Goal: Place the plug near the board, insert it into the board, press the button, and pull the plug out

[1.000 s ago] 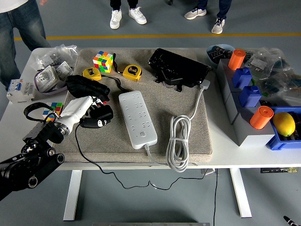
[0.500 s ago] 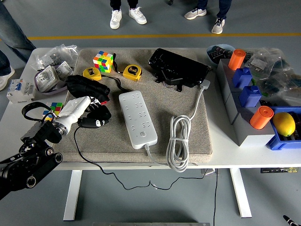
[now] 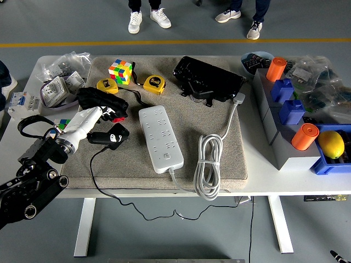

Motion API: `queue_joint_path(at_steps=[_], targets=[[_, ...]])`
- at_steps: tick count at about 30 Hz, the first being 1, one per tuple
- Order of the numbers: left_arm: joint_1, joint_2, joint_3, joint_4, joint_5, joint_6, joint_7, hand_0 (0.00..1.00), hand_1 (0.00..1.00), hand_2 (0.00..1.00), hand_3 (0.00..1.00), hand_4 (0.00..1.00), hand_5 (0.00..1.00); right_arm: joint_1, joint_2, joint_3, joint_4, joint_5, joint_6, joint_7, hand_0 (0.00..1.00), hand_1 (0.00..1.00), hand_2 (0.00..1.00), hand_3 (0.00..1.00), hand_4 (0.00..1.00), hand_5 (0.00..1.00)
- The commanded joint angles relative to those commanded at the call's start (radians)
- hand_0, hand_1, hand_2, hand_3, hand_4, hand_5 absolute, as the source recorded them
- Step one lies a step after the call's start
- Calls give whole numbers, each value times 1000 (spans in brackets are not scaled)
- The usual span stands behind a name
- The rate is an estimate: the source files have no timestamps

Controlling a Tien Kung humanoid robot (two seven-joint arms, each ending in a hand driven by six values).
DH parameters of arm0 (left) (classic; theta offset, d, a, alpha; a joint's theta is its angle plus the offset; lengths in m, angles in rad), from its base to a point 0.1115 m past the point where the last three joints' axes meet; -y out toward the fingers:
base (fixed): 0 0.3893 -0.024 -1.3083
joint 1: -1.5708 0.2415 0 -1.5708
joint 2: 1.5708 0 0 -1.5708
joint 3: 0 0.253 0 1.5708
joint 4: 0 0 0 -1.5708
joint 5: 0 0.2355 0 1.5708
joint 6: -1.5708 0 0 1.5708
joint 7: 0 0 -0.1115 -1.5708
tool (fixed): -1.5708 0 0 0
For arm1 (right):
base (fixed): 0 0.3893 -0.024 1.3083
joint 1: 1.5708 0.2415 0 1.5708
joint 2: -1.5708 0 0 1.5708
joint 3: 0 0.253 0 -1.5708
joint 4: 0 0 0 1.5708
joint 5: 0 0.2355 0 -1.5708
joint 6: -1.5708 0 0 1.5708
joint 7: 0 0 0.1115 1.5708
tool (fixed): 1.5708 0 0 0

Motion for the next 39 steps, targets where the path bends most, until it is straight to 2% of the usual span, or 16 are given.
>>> queue_joint_path(at_steps=[5,7,8,10,13,14,16,19,20,28,37,38,39], targets=[[36,8,-72,-57,-61,31,-83,544,669,685,720,998,518,1,1,-2,-2,1,0,0,607,626,629,551,998,448],[47,9,-101,-67,-98,58,-141,544,669,685,720,998,518,2,0,-6,-3,2,0,0,607,626,629,551,998,448],[50,9,-109,-68,-110,64,-160,279,510,551,736,883,427,3,0,-7,-3,3,0,0,606,626,628,552,998,448],[57,9,-129,-67,-151,74,-198,279,510,551,736,883,427,6,0,-12,-5,7,0,1,606,626,628,552,998,448],[68,7,-153,-59,-200,78,-225,279,510,551,736,883,427,11,-2,-19,-6,11,0,1,606,626,628,552,998,448],[73,5,-164,-52,-229,77,-235,278,443,513,705,823,325,12,-3,-22,-6,13,0,1,608,626,628,552,998,448],[79,1,-180,-42,-266,78,-248,278,443,513,705,823,325,14,-4,-25,-6,15,0,1,608,626,628,552,998,448],[92,-6,-215,-18,-293,79,-255,278,443,513,705,823,325,15,-9,-31,-6,18,-1,1,608,626,628,552,998,448],[93,-7,-222,-11,-299,80,-256,382,501,517,692,842,331,16,-9,-32,-7,19,-1,1,607,626,628,552,998,448],[104,-11,-269,54,-327,85,-250,382,507,518,683,864,351,22,-12,-52,-17,34,-2,1,605,626,627,552,998,448],[121,-23,-307,70,-323,82,-241,383,510,518,678,864,354,21,-12,-62,-30,50,-4,-2,607,627,627,552,998,448],[121,-24,-309,70,-323,82,-241,465,574,539,674,865,356,21,-12,-63,-32,52,-4,-2,607,626,627,551,998,450],[122,-26,-311,70,-324,81,-241,465,574,539,674,865,356,19,-11,-65,-35,55,-4,-2,607,626,627,551,998,450]])
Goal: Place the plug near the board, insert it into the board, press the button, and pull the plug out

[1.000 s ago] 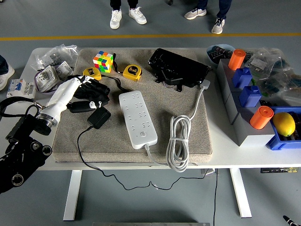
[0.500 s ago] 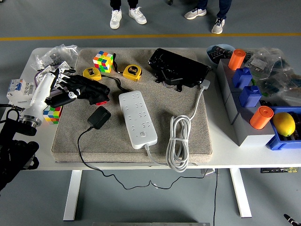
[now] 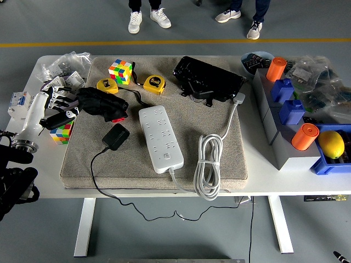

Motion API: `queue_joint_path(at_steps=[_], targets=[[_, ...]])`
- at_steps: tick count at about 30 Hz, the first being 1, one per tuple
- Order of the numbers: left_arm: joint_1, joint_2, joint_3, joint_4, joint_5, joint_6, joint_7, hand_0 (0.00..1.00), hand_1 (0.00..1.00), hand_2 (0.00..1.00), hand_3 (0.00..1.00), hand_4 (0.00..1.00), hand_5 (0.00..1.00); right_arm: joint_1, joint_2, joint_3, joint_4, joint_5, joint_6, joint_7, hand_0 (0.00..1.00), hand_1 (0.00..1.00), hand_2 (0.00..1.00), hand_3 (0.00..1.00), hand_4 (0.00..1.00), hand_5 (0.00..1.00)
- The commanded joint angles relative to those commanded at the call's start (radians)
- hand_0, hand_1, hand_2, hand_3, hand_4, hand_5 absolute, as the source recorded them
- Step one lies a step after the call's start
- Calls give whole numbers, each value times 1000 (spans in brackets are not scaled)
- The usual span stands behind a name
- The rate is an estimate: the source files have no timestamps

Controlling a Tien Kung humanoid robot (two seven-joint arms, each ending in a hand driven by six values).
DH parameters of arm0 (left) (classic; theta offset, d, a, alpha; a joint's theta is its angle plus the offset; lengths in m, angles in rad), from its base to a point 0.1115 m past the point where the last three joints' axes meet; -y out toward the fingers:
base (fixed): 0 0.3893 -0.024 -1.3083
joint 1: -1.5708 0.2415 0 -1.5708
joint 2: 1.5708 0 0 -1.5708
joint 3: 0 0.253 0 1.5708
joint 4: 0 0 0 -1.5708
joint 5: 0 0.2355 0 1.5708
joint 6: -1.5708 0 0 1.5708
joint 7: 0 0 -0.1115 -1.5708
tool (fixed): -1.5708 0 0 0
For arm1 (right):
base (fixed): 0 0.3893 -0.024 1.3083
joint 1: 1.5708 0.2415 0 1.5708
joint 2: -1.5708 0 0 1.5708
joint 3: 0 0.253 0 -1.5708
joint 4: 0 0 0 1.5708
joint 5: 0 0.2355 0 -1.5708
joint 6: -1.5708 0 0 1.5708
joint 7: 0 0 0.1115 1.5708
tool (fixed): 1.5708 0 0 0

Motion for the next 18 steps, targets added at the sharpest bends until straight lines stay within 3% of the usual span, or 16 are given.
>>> queue_joint_path(at_steps=[18], targets=[[6,-18,-30,-5,8,-12,18,470,558,541,676,865,356,0,3,4,-2,-2,-3,-6,608,626,627,551,995,454]])
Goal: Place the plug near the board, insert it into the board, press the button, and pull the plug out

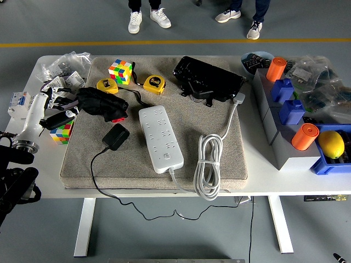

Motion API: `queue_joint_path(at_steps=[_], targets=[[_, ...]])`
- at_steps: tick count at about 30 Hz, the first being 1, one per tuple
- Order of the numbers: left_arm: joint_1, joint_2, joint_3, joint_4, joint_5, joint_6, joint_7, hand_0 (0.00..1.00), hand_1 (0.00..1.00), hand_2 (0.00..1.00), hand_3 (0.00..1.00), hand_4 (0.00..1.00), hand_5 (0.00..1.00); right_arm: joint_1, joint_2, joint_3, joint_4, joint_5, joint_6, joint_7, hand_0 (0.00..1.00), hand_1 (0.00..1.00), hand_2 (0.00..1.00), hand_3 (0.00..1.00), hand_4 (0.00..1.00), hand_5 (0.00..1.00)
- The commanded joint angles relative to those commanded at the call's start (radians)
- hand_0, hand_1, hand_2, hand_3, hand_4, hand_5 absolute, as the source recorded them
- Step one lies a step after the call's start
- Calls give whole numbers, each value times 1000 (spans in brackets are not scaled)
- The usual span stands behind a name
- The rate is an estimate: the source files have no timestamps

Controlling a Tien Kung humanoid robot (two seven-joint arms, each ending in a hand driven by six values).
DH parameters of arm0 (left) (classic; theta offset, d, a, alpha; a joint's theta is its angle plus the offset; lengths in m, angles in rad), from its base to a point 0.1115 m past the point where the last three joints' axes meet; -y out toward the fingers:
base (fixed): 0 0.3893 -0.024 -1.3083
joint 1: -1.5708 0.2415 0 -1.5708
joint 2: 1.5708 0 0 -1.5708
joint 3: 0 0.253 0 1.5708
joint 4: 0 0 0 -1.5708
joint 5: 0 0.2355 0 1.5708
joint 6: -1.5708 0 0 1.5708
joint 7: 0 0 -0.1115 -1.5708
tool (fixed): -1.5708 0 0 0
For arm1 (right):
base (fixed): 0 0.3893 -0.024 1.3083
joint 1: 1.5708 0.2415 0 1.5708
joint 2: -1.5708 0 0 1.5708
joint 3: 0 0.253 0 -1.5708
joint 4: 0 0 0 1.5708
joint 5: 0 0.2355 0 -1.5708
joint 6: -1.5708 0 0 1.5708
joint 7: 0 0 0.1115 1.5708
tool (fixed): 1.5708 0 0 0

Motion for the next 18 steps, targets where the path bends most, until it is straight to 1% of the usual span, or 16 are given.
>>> queue_joint_path(at_steps=[18], targets=[[-7,-3,-2,-4,4,-6,9,483,568,547,679,869,362,1,0,6,2,-3,-3,2,607,627,627,551,991,455]])
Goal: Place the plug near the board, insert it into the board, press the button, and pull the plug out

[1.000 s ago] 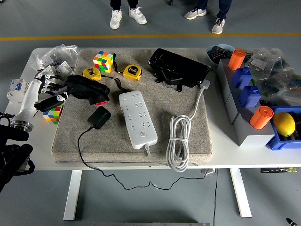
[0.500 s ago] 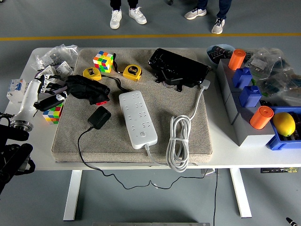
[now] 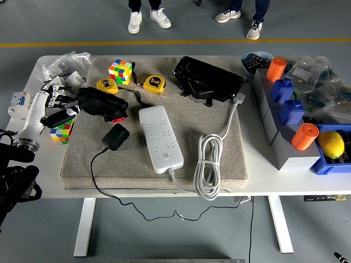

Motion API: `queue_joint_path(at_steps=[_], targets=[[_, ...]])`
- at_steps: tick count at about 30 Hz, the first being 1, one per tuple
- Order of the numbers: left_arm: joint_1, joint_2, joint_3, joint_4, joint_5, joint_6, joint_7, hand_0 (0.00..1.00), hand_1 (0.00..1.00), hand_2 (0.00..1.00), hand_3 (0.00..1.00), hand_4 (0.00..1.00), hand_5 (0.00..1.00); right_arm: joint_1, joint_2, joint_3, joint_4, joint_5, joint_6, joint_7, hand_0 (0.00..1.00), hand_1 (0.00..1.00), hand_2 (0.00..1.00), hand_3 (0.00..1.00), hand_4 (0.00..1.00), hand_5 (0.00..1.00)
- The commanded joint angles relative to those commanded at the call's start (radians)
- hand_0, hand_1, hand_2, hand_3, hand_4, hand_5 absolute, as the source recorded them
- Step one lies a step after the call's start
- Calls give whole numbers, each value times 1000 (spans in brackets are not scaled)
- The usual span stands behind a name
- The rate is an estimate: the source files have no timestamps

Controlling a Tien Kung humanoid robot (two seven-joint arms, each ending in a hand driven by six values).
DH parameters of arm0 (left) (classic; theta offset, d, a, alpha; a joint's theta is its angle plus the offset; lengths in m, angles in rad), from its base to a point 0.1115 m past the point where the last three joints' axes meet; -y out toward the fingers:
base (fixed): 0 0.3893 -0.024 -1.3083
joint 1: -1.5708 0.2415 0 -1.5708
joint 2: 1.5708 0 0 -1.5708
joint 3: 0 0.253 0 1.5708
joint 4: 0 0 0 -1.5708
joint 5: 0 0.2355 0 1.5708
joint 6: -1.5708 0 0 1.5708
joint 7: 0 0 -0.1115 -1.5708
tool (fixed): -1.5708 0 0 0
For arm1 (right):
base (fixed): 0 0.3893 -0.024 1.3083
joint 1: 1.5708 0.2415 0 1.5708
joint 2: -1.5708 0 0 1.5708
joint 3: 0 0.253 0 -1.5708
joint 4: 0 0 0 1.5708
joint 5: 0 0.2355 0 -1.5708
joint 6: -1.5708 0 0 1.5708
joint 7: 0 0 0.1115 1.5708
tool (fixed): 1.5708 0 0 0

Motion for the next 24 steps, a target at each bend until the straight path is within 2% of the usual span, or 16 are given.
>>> queue_joint_path(at_steps=[22,23,24], targets=[[-2,2,4,-2,-5,-2,0,482,568,549,681,871,369,3,-6,-9,0,1,1,-3,606,627,626,550,989,453],[-2,2,5,-2,-4,-2,0,511,626,596,683,872,371,3,-6,-10,1,1,1,-3,606,627,626,551,988,453],[-2,2,5,-2,-3,-3,0,511,626,596,683,872,371,4,-6,-11,1,1,1,-3,606,627,626,551,988,453]])
